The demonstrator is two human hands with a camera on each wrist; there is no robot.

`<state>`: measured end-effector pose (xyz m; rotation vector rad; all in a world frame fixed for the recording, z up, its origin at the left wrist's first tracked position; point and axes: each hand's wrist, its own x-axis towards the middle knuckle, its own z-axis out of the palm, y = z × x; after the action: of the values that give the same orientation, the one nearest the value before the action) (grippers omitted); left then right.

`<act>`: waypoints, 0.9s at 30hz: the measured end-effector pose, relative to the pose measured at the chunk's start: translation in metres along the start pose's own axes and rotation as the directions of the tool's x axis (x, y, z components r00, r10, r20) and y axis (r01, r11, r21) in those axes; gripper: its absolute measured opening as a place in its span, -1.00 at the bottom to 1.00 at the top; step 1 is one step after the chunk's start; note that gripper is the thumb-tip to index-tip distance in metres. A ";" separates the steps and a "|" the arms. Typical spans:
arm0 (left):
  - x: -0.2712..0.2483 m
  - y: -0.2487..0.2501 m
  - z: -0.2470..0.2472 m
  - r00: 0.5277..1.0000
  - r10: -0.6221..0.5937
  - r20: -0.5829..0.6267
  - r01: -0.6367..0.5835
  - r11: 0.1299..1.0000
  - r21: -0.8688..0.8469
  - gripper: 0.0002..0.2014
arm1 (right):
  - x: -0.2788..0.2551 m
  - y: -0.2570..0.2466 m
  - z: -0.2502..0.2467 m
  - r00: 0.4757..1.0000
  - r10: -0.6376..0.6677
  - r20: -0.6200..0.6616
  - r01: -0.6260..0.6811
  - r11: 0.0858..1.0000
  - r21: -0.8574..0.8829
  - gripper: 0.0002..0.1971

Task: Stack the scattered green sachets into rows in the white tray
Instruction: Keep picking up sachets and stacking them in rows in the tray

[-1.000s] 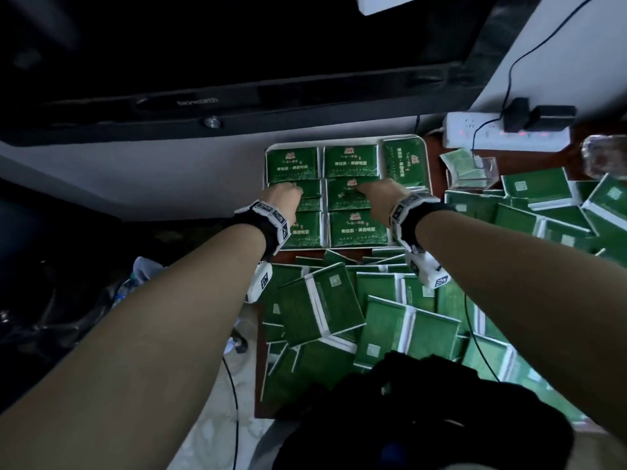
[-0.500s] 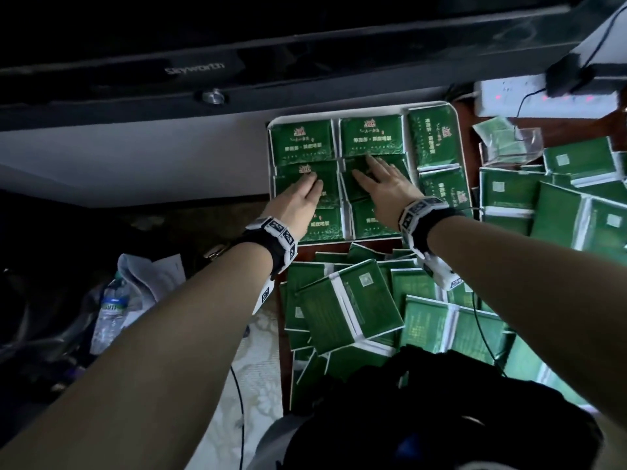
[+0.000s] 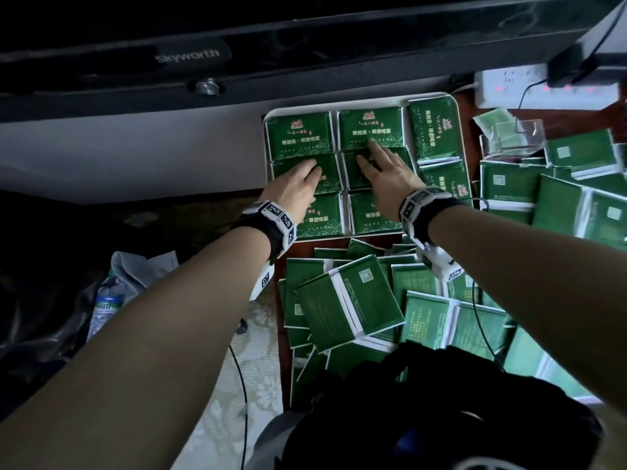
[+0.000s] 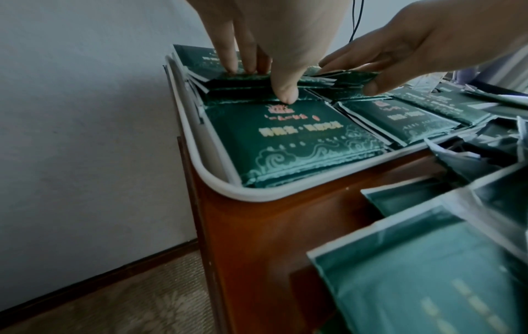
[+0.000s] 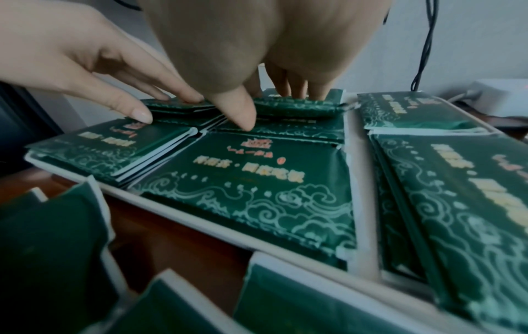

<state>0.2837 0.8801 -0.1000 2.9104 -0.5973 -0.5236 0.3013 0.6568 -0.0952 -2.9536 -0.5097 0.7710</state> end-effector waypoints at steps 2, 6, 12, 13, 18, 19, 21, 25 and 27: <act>0.001 -0.001 -0.001 1.000 0.001 0.018 -0.001 1.000 -0.005 -0.46 | 0.001 0.002 0.000 1.000 -0.005 0.005 0.005 1.000 0.020 -0.16; 0.000 -0.001 -0.002 1.000 0.028 -0.009 -0.027 0.994 0.107 -0.43 | 0.001 0.006 0.001 0.999 -0.032 0.000 0.032 0.999 0.029 -0.19; 0.002 -0.003 -0.001 1.000 0.026 -0.011 -0.025 0.994 0.102 -0.44 | 0.004 0.009 0.002 0.999 -0.044 -0.005 0.044 0.999 0.004 -0.16; 0.002 -0.002 0.000 1.000 0.023 -0.018 -0.022 0.995 0.097 -0.44 | 0.004 0.009 0.002 0.999 -0.047 -0.002 0.047 0.999 -0.003 -0.16; 0.002 -0.001 0.000 0.999 0.017 -0.034 -0.014 0.996 0.085 -0.44 | 0.009 0.010 0.001 0.998 -0.057 0.000 0.057 0.998 -0.014 -0.17; 0.001 0.000 0.000 0.999 0.015 -0.039 -0.012 0.997 0.078 -0.44 | 0.009 0.009 0.001 0.998 -0.058 0.000 0.058 0.998 -0.011 -0.17; 0.001 0.000 0.002 0.999 0.011 -0.053 -0.008 0.998 0.062 -0.43 | 0.008 0.009 0.001 0.998 -0.055 -0.001 0.055 0.998 -0.004 -0.17; -0.001 0.000 0.001 0.997 0.030 -0.074 -0.025 0.997 0.067 -0.44 | 0.005 0.009 -0.001 0.999 -0.041 0.015 0.041 0.999 -0.005 -0.14; -0.004 0.002 -0.002 0.995 0.043 -0.088 -0.034 0.994 0.099 -0.46 | 0.000 0.009 -0.005 0.999 -0.043 0.014 0.043 0.999 -0.017 -0.14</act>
<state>0.2804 0.8798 -0.0967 2.9880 -0.6839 -0.3662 0.3067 0.6490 -0.0917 -2.9447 -0.5818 0.7862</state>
